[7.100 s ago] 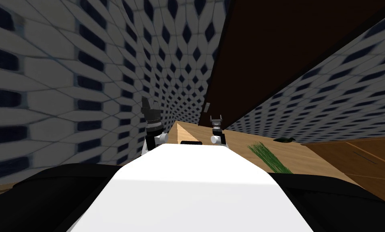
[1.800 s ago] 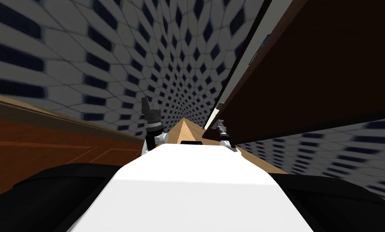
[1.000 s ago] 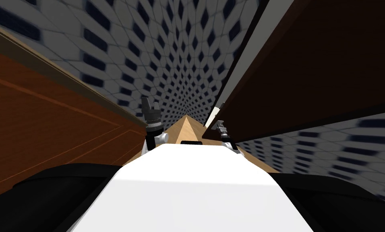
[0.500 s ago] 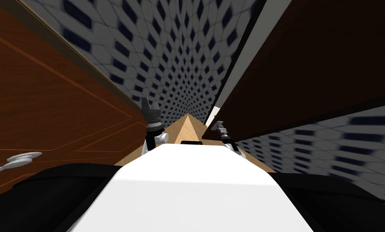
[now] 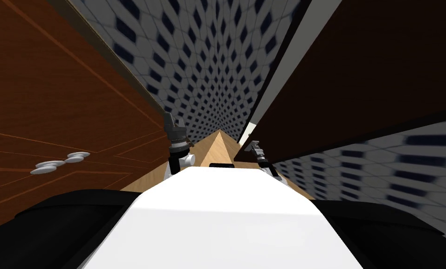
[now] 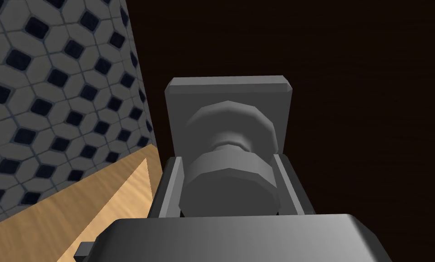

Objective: Pull the door open

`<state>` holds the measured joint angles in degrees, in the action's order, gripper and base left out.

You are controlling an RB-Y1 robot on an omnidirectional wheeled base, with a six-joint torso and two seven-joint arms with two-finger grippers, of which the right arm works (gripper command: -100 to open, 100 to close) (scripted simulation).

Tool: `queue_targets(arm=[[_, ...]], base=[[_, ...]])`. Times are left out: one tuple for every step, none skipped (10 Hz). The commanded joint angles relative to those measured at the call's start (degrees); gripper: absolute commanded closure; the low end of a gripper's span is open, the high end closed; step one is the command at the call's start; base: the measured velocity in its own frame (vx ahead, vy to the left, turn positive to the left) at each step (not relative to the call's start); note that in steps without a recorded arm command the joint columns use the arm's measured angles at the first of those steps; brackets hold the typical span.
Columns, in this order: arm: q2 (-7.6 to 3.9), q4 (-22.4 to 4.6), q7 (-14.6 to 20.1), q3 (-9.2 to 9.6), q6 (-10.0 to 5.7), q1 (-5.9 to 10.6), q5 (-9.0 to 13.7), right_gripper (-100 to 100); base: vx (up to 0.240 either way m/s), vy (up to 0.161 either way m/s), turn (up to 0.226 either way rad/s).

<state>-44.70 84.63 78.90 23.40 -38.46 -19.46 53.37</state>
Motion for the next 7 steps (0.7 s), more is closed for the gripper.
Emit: queue_targets(arm=[[-0.86,0.0,1.1,0.86,-1.07,-0.21,-0.5,100],[-1.37,0.0,1.6,1.23,-1.57,-0.32,-0.7,100],[-1.84,0.0,2.1,1.57,-2.02,-0.41,-0.8,100],[-2.4,0.0,2.7,1.97,-2.56,-0.53,-1.0,100],[-2.74,0.0,3.0,2.23,-2.89,-0.6,-1.2,100],[-2.46,-0.1,2.7,2.14,-2.45,-0.63,-1.1,100],[-3.05,-0.3,3.4,2.82,-3.08,-0.8,-1.4,100]], base=[[-0.211,-0.091,0.15],[-0.245,-0.095,0.137],[-0.22,-0.072,0.123],[-0.221,-0.061,0.129],[-0.206,-0.064,0.107],[-0.084,-0.028,0.027],[-0.127,-0.022,0.102]])
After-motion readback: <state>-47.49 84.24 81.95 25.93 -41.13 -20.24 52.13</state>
